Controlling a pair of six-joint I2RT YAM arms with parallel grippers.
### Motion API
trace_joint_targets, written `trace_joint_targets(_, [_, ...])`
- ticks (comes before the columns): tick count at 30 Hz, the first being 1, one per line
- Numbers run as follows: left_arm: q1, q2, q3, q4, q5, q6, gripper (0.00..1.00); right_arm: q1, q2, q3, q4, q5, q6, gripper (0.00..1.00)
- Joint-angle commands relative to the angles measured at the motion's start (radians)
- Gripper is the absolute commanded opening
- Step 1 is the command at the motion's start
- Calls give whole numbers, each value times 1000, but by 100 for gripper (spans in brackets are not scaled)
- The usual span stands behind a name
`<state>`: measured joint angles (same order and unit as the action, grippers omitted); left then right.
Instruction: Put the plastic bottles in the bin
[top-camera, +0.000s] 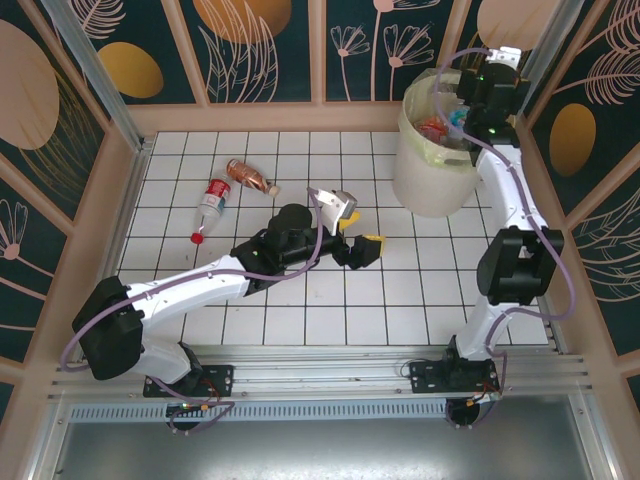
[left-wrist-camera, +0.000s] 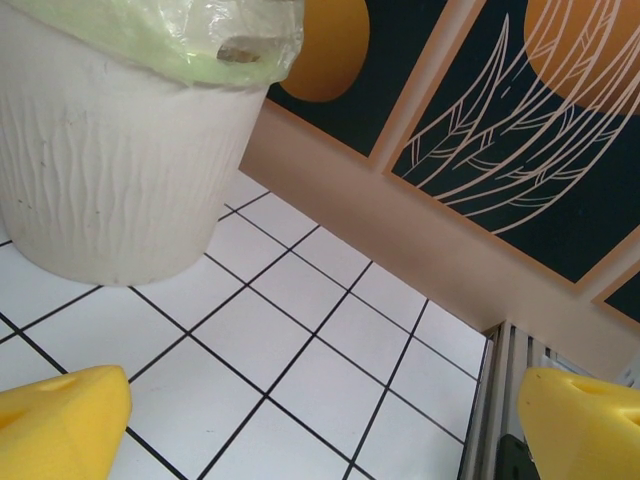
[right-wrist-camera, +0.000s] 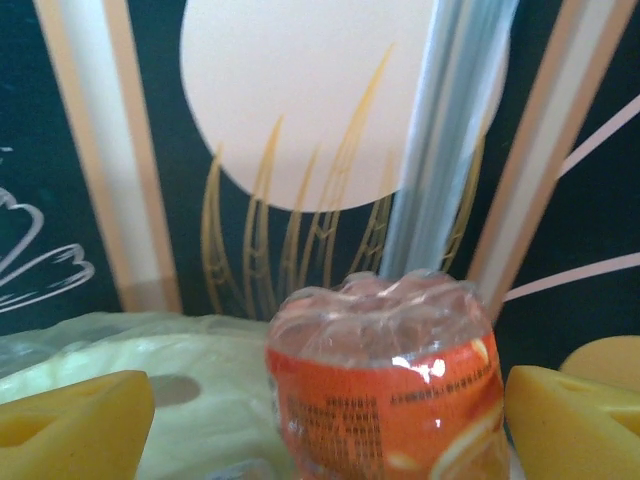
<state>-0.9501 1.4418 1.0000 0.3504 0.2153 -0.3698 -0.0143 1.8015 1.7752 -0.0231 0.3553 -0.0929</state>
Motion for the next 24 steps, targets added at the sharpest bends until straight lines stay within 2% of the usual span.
trace_joint_targets(1, [7, 1, -1, 14, -4, 18, 98, -65, -61, 77, -105, -229, 155, 90])
trace_joint_targets(7, [8, -1, -21, 38, 2, 15, 99, -145, -79, 96, -156, -467, 284, 81])
trace_joint_targets(10, [8, -7, -22, 38, 4, 16, 99, -166, -88, 83, -154, -485, 337, 80])
trace_joint_targets(16, [13, -26, -50, 33, -1, 22, 99, -230, -78, 63, -124, -594, 454, 68])
trace_joint_targets(24, [16, -26, -55, 33, -5, 26, 99, -234, -17, 96, -136, -596, 471, 63])
